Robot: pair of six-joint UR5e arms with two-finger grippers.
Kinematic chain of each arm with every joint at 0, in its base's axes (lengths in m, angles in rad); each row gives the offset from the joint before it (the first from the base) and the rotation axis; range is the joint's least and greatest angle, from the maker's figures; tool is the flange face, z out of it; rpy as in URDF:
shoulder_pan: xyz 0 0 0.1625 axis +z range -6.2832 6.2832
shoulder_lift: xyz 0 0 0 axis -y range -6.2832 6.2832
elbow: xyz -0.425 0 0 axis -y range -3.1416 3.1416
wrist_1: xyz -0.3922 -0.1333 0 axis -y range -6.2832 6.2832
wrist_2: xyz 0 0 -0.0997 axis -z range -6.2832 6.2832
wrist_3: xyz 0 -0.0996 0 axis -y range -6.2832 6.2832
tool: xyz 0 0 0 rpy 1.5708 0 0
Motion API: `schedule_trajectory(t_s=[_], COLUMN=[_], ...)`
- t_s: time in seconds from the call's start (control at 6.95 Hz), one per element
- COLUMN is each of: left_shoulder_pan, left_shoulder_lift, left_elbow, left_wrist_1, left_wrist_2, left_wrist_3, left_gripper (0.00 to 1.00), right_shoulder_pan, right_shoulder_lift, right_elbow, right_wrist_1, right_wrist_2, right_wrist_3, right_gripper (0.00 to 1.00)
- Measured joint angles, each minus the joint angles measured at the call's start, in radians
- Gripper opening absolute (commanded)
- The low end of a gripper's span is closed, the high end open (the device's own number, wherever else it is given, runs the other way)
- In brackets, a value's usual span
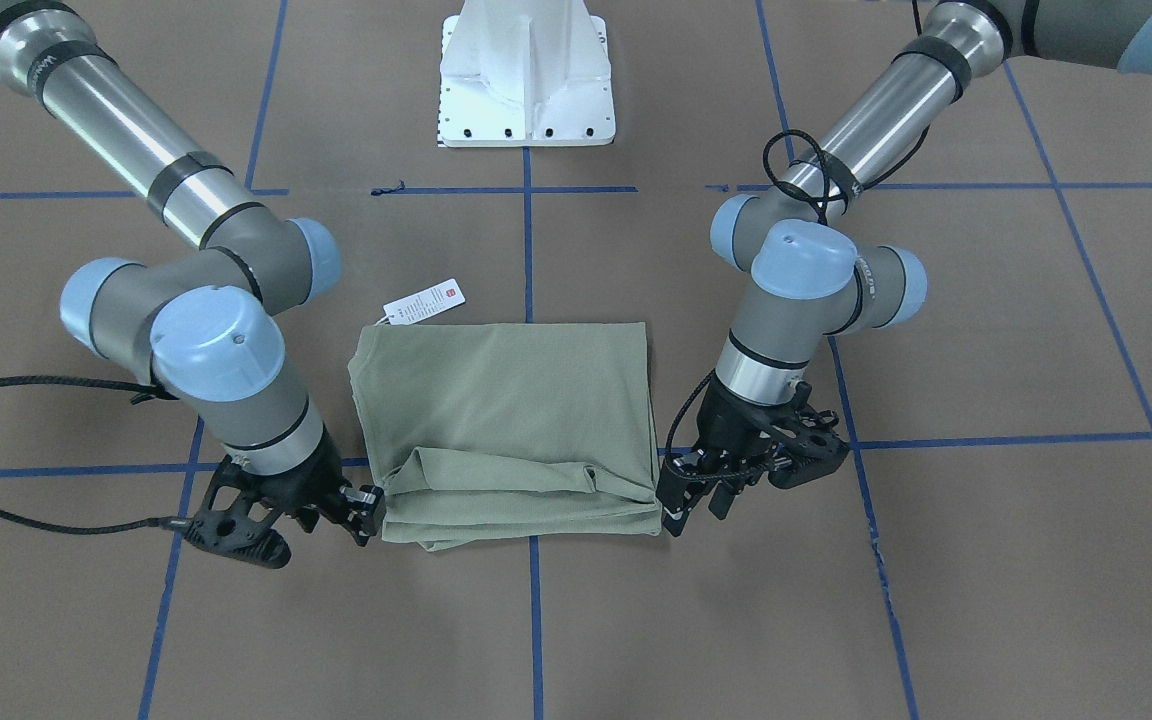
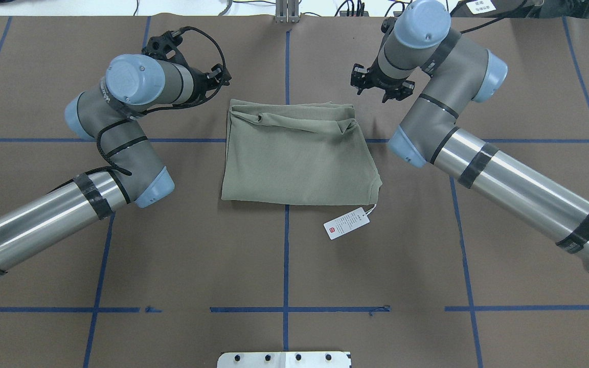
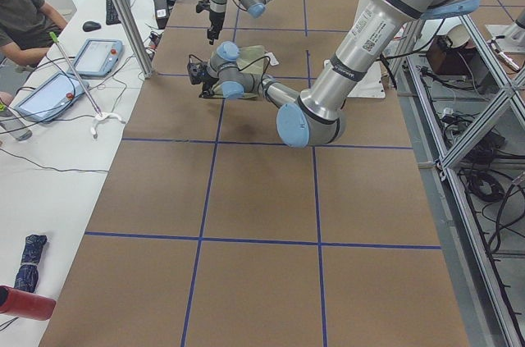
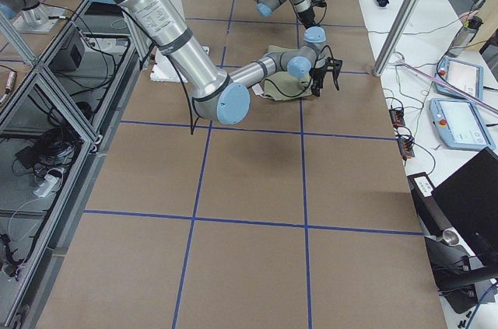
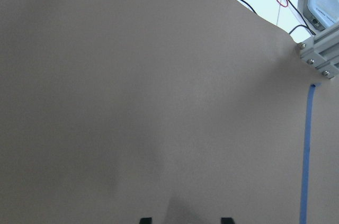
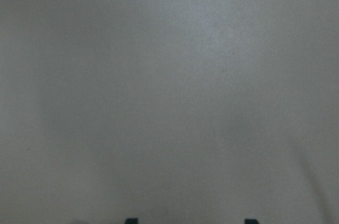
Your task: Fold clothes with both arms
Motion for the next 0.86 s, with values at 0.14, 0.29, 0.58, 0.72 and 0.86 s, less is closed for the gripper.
schedule_trajectory(t_s=[0.14, 0.29, 0.58, 0.72, 0.86], left_shoulder_pan=[-0.020, -0.046, -0.112, -0.138, -0.152], left_shoulder_lift=[0.002, 0.016, 0.091, 0.114, 0.124], left_elbow=[-0.022, -0.059, -0.177, -0.209, -0.221], left_wrist_1=[0.005, 0.009, 0.013, 0.013, 0.012], left_wrist_2=[-0.037, -0.112, -0.260, -0.310, -0.335], left_wrist_3=[0.023, 0.048, 0.122, 0.143, 0.151], left_gripper=[1.00, 1.00, 1.00, 1.00, 1.00], right_shoulder_pan=[0.031, 0.034, -0.040, -0.102, -0.161], right_shoulder_lift=[-0.008, -0.025, -0.053, -0.051, -0.042], right_elbow=[0.013, 0.061, 0.191, 0.232, 0.252], right_wrist_1=[-0.003, -0.018, -0.058, -0.085, -0.108], right_wrist_2=[0.059, 0.089, 0.053, 0.003, -0.049], right_wrist_3=[-0.029, -0.014, 0.137, 0.190, 0.226], right_gripper=[0.80, 0.01, 0.00, 0.00, 0.00])
